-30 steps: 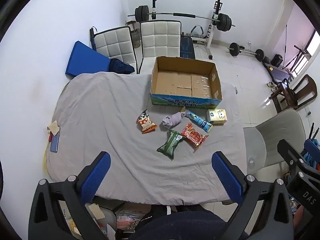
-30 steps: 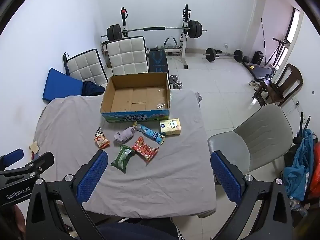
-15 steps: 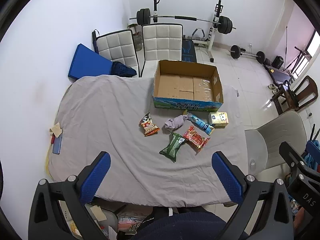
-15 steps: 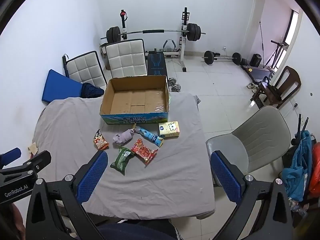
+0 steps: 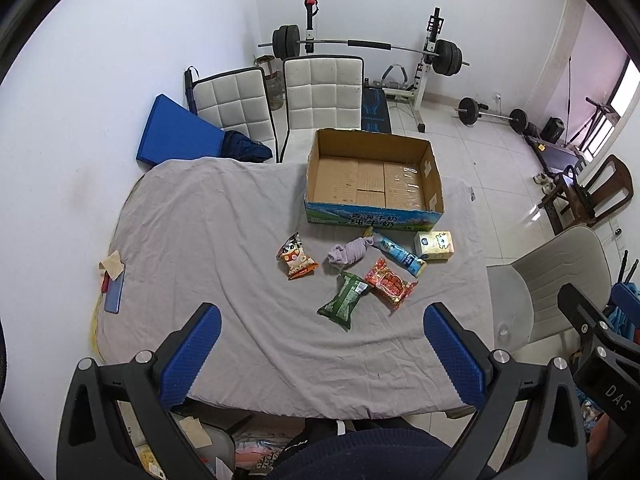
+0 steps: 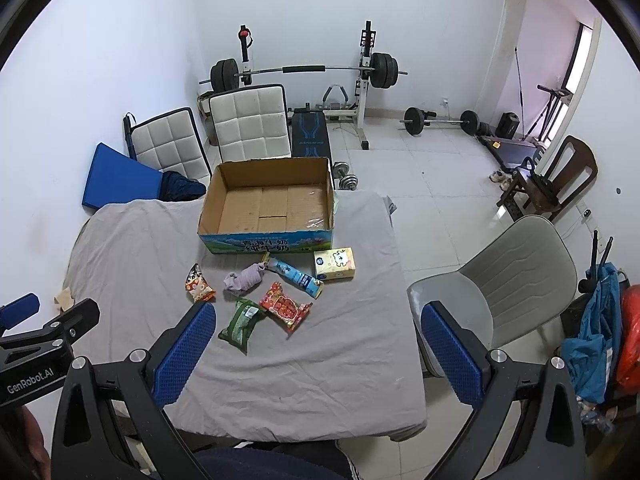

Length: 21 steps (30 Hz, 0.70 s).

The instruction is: Organize soft objects

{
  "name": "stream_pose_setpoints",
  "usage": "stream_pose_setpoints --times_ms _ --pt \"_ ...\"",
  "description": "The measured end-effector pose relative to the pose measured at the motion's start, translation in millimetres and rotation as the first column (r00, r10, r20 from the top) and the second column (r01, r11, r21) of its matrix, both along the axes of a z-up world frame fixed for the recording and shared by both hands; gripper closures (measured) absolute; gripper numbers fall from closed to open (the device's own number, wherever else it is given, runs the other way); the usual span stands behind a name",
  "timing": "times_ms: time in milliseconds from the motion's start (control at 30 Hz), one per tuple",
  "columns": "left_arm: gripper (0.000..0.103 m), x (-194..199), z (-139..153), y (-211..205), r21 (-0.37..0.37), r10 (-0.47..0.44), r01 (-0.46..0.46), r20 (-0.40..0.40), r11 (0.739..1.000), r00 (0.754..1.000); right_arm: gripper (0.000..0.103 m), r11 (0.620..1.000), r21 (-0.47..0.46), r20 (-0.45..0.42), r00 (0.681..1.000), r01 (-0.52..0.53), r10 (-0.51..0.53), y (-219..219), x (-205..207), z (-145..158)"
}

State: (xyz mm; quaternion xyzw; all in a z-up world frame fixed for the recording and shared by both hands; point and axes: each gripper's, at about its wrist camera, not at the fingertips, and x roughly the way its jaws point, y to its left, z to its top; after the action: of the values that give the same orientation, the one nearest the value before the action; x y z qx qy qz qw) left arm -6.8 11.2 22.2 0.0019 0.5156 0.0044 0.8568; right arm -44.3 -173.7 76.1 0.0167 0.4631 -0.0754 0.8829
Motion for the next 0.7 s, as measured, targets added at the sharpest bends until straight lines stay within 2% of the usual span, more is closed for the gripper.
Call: stream_pose_setpoints --times_ms 700 --pt "0.000 0.9 -0.1 4.0 -0.004 0.010 -0.010 0.002 1.000 1.000 0.000 1.000 -0.019 0.018 1.000 -0.018 0.019 8.3 0.2 5.7"
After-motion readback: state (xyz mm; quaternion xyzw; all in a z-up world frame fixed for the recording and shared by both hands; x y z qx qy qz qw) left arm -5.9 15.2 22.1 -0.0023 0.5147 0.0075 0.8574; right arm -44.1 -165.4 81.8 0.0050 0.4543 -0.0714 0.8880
